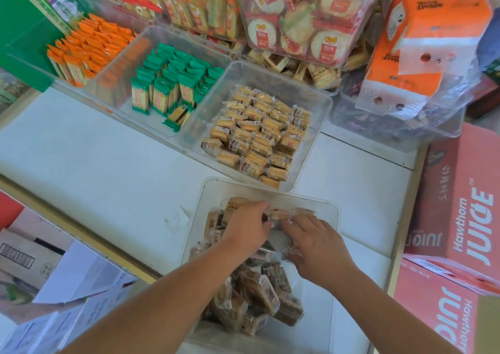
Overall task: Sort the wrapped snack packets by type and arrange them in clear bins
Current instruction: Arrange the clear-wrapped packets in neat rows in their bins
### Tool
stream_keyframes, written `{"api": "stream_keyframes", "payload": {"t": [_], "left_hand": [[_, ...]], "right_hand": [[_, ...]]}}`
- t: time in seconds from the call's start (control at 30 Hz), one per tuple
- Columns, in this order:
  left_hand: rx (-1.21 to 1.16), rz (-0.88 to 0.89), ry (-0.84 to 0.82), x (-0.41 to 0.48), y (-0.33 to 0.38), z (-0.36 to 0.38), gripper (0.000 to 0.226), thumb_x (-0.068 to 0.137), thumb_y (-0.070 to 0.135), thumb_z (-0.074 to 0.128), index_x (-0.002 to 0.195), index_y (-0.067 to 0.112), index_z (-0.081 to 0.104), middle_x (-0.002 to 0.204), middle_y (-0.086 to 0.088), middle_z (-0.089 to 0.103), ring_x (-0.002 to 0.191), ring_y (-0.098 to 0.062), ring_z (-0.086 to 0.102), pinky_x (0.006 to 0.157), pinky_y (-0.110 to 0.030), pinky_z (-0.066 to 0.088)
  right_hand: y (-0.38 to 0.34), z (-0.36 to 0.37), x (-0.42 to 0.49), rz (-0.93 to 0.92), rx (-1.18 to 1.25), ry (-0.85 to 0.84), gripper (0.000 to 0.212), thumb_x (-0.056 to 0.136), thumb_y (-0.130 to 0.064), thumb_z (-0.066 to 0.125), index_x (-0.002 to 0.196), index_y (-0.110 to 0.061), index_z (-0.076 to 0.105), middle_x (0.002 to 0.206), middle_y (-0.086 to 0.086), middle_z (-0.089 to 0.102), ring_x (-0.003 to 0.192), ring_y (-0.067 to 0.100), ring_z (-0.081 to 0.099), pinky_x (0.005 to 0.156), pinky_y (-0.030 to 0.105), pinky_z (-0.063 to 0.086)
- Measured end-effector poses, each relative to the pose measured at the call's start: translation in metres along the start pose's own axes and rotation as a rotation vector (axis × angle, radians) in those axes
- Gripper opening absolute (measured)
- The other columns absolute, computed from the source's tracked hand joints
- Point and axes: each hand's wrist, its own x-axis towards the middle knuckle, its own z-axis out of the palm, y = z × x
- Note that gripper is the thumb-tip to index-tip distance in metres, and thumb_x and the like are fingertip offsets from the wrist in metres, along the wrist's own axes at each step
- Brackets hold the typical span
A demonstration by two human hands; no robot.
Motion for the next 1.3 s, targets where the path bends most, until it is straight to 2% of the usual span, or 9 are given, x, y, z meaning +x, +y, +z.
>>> {"api": "stream_keyframes", "payload": {"t": [0.1, 0.23, 0.43, 0.63, 0.83, 0.97, 1.1, 1.2, 1.3], "left_hand": [[0.114, 0.09, 0.031, 0.004, -0.001, -0.004, 0.019, 0.095, 0.03, 0.069, 0.111, 0.021, 0.063, 0.092, 0.003, 0.07, 0.079, -0.016, 0.065, 0.068, -0.027, 0.052], [0.209, 0.226, 0.045, 0.006, -0.005, -0.009, 0.023, 0.096, 0.028, 0.067, 0.115, 0.018, 0.061, 0.102, 0.0, 0.07, 0.085, -0.02, 0.068, 0.077, -0.038, 0.058], [0.307, 0.211, -0.021, -0.005, 0.002, -0.024, 0.021, 0.096, 0.03, 0.067, 0.11, 0.016, 0.058, 0.105, -0.002, 0.065, 0.096, -0.022, 0.063, 0.081, -0.039, 0.055], [0.548, 0.215, -0.371, -0.037, -0.02, -0.023, 0.029, 0.093, 0.041, 0.068, 0.113, 0.021, 0.068, 0.113, 0.002, 0.062, 0.101, -0.02, 0.062, 0.086, -0.042, 0.058], [0.461, 0.19, -0.32, -0.038, -0.016, -0.025, 0.013, 0.098, 0.036, 0.057, 0.091, 0.026, 0.058, 0.096, 0.005, 0.064, 0.087, -0.017, 0.062, 0.077, -0.037, 0.057], [0.368, 0.283, -0.22, -0.055, -0.009, -0.037, 0.025, 0.101, 0.042, 0.051, 0.117, 0.027, 0.062, 0.11, 0.009, 0.064, 0.101, -0.014, 0.058, 0.088, -0.039, 0.055], [0.319, 0.444, -0.2, -0.073, 0.009, -0.041, 0.034, 0.101, 0.045, 0.055, 0.129, 0.028, 0.062, 0.114, 0.008, 0.066, 0.108, -0.014, 0.053, 0.089, -0.034, 0.05], [0.259, 0.487, -0.219, -0.075, 0.03, -0.032, 0.037, 0.097, 0.04, 0.064, 0.131, 0.025, 0.059, 0.111, 0.004, 0.069, 0.107, -0.015, 0.054, 0.088, -0.037, 0.05], [0.097, 0.378, -0.241, -0.072, 0.035, -0.014, 0.034, 0.092, 0.041, 0.071, 0.122, 0.028, 0.06, 0.109, 0.007, 0.07, 0.101, -0.012, 0.06, 0.089, -0.037, 0.052]], "right_hand": [[-0.004, -0.002, 0.007, 0.065, 0.085, 0.029, 0.064, 0.065, -0.042, 0.084, 0.124, -0.026, 0.064, 0.116, -0.001, 0.062, 0.108, 0.026, 0.06, 0.087, 0.041, 0.057], [-0.008, 0.0, 0.005, 0.063, 0.11, 0.124, 0.052, 0.069, -0.04, 0.081, 0.116, -0.022, 0.068, 0.106, -0.002, 0.059, 0.1, 0.026, 0.06, 0.075, 0.04, 0.058], [-0.012, 0.003, 0.015, 0.078, 0.072, 0.022, 0.057, 0.085, -0.052, 0.059, 0.138, -0.028, 0.055, 0.128, -0.007, 0.056, 0.118, 0.026, 0.053, 0.095, 0.042, 0.051], [-0.01, 0.002, 0.024, 0.122, 0.189, -0.035, 0.041, 0.093, -0.039, 0.059, 0.133, -0.029, 0.061, 0.131, -0.006, 0.054, 0.124, 0.025, 0.048, 0.105, 0.041, 0.042], [-0.002, -0.014, -0.001, 0.171, 0.374, 0.041, 0.033, 0.097, -0.031, 0.063, 0.129, -0.029, 0.067, 0.123, -0.014, 0.065, 0.116, 0.013, 0.058, 0.09, 0.029, 0.05], [-0.002, -0.022, -0.022, 0.209, 0.547, 0.15, 0.04, 0.09, -0.02, 0.075, 0.128, -0.032, 0.069, 0.123, -0.019, 0.066, 0.111, 0.005, 0.061, 0.092, 0.022, 0.049], [-0.01, -0.029, -0.044, 0.207, 0.71, 0.036, 0.049, 0.08, -0.026, 0.085, 0.12, -0.047, 0.066, 0.107, -0.028, 0.065, 0.09, -0.006, 0.06, 0.077, 0.015, 0.047], [-0.02, -0.03, -0.052, 0.164, 0.799, -0.029, 0.057, 0.076, -0.023, 0.088, 0.118, -0.05, 0.061, 0.106, -0.027, 0.065, 0.085, 0.001, 0.062, 0.073, 0.014, 0.047], [-0.022, -0.022, -0.058, 0.183, 0.642, -0.043, 0.063, 0.081, -0.031, 0.082, 0.128, -0.055, 0.048, 0.105, -0.026, 0.066, 0.08, 0.0, 0.061, 0.071, 0.014, 0.048]]}}
